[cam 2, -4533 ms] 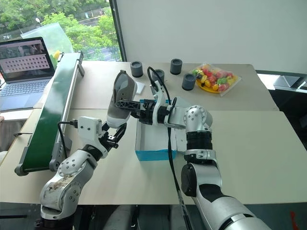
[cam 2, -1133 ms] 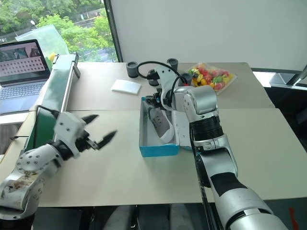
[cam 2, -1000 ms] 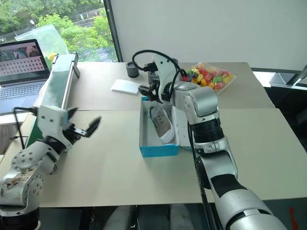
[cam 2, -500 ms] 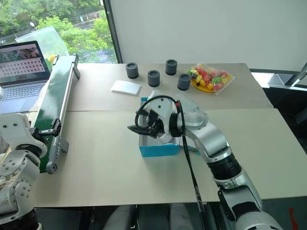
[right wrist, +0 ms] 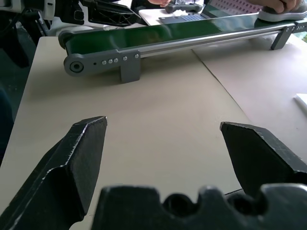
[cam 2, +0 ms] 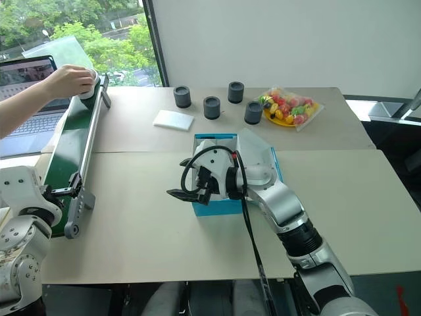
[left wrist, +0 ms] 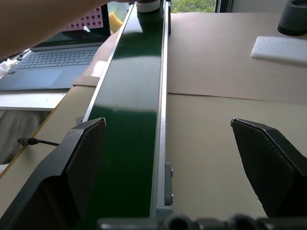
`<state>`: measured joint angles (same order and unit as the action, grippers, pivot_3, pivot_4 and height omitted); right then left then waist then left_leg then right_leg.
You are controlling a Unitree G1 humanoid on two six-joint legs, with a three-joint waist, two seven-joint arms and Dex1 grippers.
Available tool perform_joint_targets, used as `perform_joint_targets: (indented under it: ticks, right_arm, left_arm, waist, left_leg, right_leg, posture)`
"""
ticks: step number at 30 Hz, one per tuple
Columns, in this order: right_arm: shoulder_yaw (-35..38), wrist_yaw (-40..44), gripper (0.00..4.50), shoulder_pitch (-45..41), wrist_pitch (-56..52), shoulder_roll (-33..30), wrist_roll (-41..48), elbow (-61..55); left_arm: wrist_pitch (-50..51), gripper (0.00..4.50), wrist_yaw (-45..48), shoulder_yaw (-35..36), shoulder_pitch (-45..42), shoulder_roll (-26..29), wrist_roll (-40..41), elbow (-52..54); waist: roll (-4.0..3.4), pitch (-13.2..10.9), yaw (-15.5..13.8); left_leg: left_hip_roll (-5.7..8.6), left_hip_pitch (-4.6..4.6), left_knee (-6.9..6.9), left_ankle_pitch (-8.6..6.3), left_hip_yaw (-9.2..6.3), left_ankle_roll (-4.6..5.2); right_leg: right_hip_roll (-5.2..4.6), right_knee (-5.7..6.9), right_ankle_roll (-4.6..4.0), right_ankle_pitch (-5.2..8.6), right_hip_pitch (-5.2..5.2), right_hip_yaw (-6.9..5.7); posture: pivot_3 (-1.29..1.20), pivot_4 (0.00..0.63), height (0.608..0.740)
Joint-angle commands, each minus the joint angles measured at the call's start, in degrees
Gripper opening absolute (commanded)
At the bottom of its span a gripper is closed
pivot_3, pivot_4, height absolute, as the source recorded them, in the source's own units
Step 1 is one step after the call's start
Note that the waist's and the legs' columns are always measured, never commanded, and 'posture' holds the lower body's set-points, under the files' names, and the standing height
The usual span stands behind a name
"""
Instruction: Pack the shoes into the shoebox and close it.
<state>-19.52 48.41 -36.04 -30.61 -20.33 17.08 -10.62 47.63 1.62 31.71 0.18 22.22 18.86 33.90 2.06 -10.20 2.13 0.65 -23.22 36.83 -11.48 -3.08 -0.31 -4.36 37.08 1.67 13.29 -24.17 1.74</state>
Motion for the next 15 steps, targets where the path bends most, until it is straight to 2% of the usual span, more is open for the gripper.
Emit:
perform_joint_targets:
  ticks: [1, 6, 15]
  right_arm:
    - [1.4, 0.1, 4.47, -0.4, -0.9, 0.8, 1.1, 0.1]
    - [2.0, -0.8, 4.47, -1.9, -3.9, 1.8, 1.1, 2.3]
    - [1.5, -0.1, 4.47, -3.0, -3.1, 1.9, -0.1, 4.1]
  left_arm:
    - [-1.0, 4.50, -0.5, 1.3, 0.5, 0.6, -1.3, 1.1]
    - [-0.4, 4.50, 0.1, 1.7, 0.7, 0.5, -0.7, 0.9]
    - [-0.2, 4.50, 1.3, 4.1, 2.3, -1.6, 2.3, 0.3]
  waist:
    - [0.00, 0.0, 0.0]
    - [0.01, 0.0, 0.0]
    - [0.02, 0.0, 0.0]
  left_leg:
    - [0.00, 0.00, 0.00, 0.00, 0.00, 0.00]
    - [0.00, 0.02, 0.00, 0.00, 0.01, 0.00]
    - [0.00, 0.01, 0.00, -0.01, 0.02, -0.01]
  right_leg:
    - [0.00, 0.00, 0.00, 0.00, 0.00, 0.00]
    - [0.00, 0.01, -0.01, -0.01, 0.02, 0.00]
    - [0.00, 0.00, -0.01, -0.01, 0.00, 0.02]
  posture:
    - [0.00, 0.150, 0.740]
    - [0.00, 0.150, 0.740]
    - [0.00, 0.150, 0.740]
